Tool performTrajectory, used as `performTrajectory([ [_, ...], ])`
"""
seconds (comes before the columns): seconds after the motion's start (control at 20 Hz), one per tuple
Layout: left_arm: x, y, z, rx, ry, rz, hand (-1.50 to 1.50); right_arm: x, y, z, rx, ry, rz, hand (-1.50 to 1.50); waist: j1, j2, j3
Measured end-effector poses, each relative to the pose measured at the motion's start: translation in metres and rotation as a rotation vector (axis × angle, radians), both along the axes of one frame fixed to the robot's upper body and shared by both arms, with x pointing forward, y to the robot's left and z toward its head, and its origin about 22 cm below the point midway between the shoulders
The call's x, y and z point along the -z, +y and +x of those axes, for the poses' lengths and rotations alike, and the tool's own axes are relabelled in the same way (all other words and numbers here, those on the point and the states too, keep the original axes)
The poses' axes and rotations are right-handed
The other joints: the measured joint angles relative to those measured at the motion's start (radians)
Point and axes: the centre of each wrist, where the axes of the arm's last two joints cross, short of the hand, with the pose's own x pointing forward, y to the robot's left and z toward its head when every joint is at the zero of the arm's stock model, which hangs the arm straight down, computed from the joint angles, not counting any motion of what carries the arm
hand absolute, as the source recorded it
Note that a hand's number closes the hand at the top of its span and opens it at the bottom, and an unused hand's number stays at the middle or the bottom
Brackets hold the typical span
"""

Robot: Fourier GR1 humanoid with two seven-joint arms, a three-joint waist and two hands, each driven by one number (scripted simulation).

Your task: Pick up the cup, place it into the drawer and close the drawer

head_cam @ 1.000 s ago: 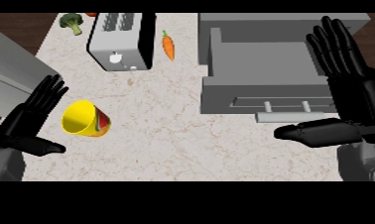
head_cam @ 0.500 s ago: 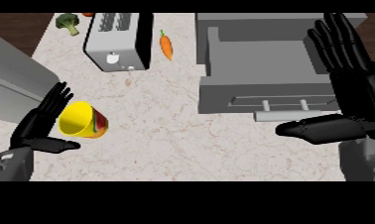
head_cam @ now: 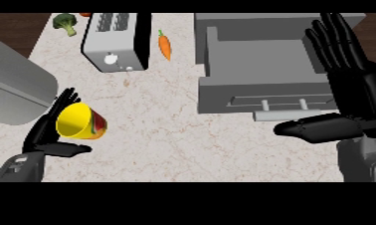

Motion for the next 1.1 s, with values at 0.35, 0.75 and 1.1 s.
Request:
performTrajectory([
  [0.35,0.003,-0.008,0.004,0.016,-0.017,-0.003,-1.5,-0.001,-0.005,-0.003,-0.004,0.005,0.006,-1.5,-0.007,0.002,-0.001],
  [0.75,0.007,-0.021,0.01,0.046,-0.017,-0.023,-1.5,-0.008,-0.01,-0.003,-0.004,-0.001,-0.009,-1.5,-0.012,0.003,-0.002],
  [1.1,0.008,-0.04,0.021,0.108,-0.031,-0.097,1.5,-0.005,-0.012,0.0,0.0,0.009,-0.014,-1.5,-0.01,0.005,-0.002],
])
